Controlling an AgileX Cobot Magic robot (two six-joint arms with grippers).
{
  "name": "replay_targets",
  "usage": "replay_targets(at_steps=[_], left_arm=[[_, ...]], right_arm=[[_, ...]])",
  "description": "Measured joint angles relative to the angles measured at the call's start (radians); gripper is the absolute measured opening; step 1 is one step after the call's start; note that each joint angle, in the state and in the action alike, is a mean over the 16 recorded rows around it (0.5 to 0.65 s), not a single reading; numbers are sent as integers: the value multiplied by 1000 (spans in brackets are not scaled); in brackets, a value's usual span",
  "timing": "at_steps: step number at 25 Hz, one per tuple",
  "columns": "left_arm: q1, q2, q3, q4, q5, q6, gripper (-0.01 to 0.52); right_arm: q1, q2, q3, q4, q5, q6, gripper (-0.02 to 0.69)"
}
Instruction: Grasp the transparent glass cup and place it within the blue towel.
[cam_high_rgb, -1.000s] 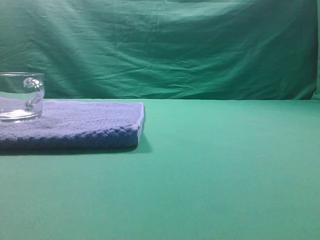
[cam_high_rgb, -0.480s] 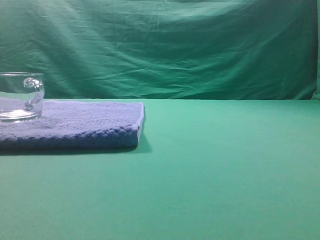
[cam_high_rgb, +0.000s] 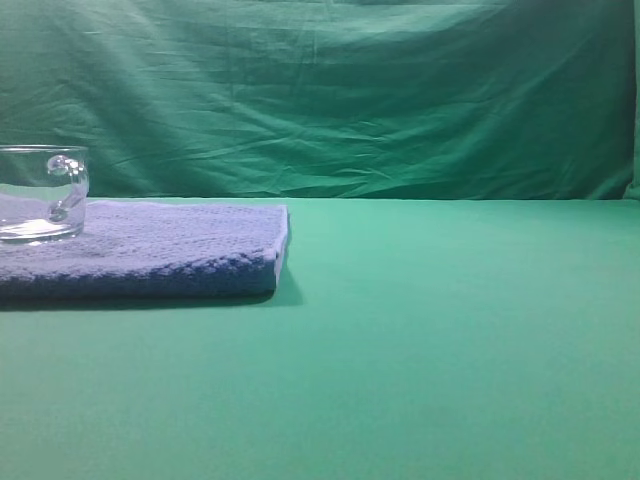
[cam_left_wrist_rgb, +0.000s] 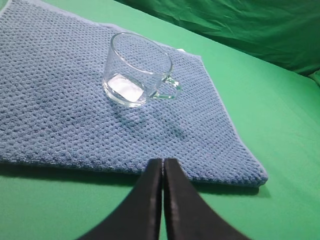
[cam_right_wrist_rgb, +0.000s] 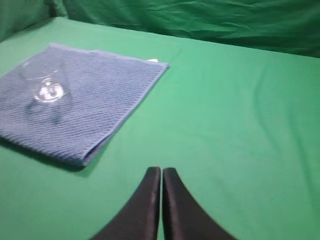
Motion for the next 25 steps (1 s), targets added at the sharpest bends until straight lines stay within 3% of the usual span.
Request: replay_targets(at_steps=[12, 25], left_arm=[[0, 0, 0, 0, 0, 0, 0], [0, 0, 0, 0, 0, 0, 0]], right_arm=[[-303, -273, 265, -11, -56, -33, 0], [-425, -300, 381, -6, -98, -41, 0]])
